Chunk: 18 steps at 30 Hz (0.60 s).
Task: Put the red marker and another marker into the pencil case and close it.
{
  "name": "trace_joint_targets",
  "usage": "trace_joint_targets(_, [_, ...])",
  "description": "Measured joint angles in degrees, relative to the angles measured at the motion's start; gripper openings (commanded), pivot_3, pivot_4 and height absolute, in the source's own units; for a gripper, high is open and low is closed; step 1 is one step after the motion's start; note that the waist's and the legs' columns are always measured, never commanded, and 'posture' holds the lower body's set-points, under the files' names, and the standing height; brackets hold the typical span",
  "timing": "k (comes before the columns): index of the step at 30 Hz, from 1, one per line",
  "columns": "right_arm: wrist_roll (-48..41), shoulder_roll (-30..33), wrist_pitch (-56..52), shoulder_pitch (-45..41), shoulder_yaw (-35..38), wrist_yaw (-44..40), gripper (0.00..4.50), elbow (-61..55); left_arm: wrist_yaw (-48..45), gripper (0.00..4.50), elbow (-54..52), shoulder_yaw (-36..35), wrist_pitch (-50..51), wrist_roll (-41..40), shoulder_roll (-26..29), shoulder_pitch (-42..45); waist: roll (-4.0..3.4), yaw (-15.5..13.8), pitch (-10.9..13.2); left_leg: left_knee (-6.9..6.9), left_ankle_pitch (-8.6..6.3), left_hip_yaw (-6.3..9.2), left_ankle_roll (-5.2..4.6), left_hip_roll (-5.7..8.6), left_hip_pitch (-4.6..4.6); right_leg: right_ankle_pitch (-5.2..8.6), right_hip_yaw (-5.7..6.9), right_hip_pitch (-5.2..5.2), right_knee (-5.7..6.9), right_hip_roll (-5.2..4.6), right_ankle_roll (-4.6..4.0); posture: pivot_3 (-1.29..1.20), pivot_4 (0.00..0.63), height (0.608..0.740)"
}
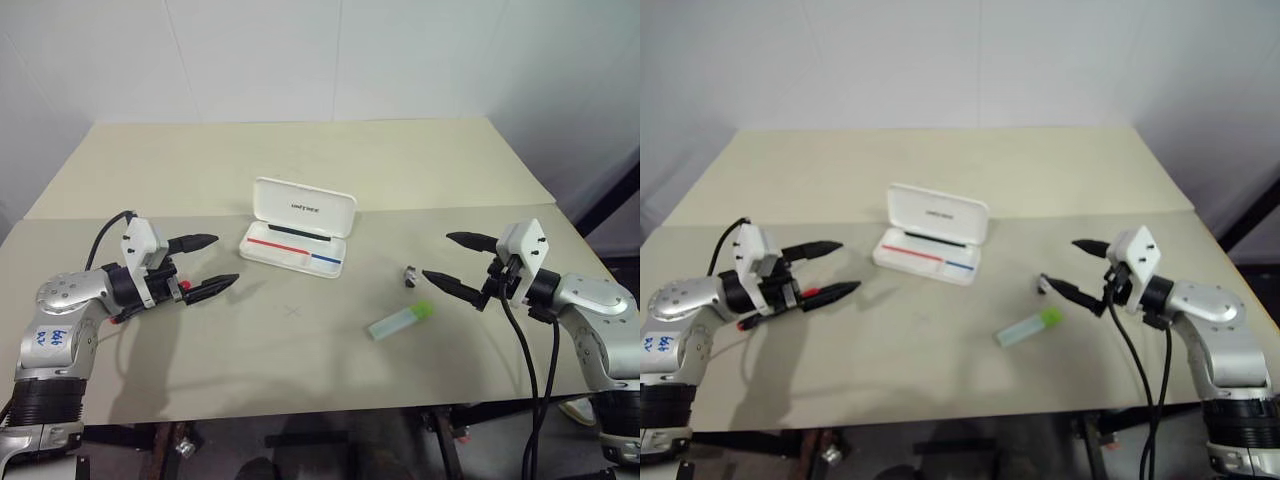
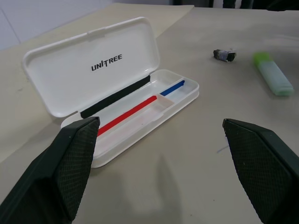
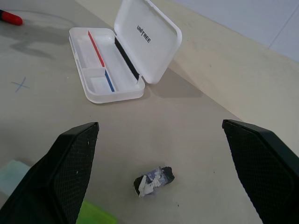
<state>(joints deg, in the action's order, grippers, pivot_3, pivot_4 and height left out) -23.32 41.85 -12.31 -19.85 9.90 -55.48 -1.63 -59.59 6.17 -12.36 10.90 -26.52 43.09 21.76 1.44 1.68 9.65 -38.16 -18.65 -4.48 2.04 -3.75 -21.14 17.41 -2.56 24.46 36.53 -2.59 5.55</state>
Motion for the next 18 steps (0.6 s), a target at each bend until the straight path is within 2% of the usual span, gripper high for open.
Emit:
trace_joint_targets(9, [0.1,-0.5,1.3,-3.1,-1.0,-1.6,4.5,3.9,-0.9,4.48,-0.3,0.1,0.5,0.0,0.0,1.0,0.0,-0.1,0.0,-0.03,-0.01,-0.04,-0.01,0.02,-0.01,-0.01,-0.03,0.0,-0.01,-0.01,0.02,0.0,0.15,0.74])
trace_joint_targets(14, [-0.1,-0.5,-0.5,-10.5,-3.3,-3.3,4.5,4.3,-2.8,4.48,3.0,0.7,0.1,0.3,0.2,4.4,-0.01,0.0,0.0,-0.08,0.0,-0.06,-0.01,0.0,0.03,-0.03,-0.05,0.01,0.07,0.04,0.05,0.0,0.15,0.74])
trace_joint_targets(18, [-0.2,-0.7,-3.1,-12.2,-6.0,-5.0,4.5,2.6,-5.0,4.48,5.8,0.7,-0.3,0.9,2.5,4.9,-0.02,0.0,0.0,-0.01,0.0,-0.07,-0.01,-0.04,-0.05,-0.02,-0.04,0.11,0.03,0.06,0.04,0.0,0.15,0.74])
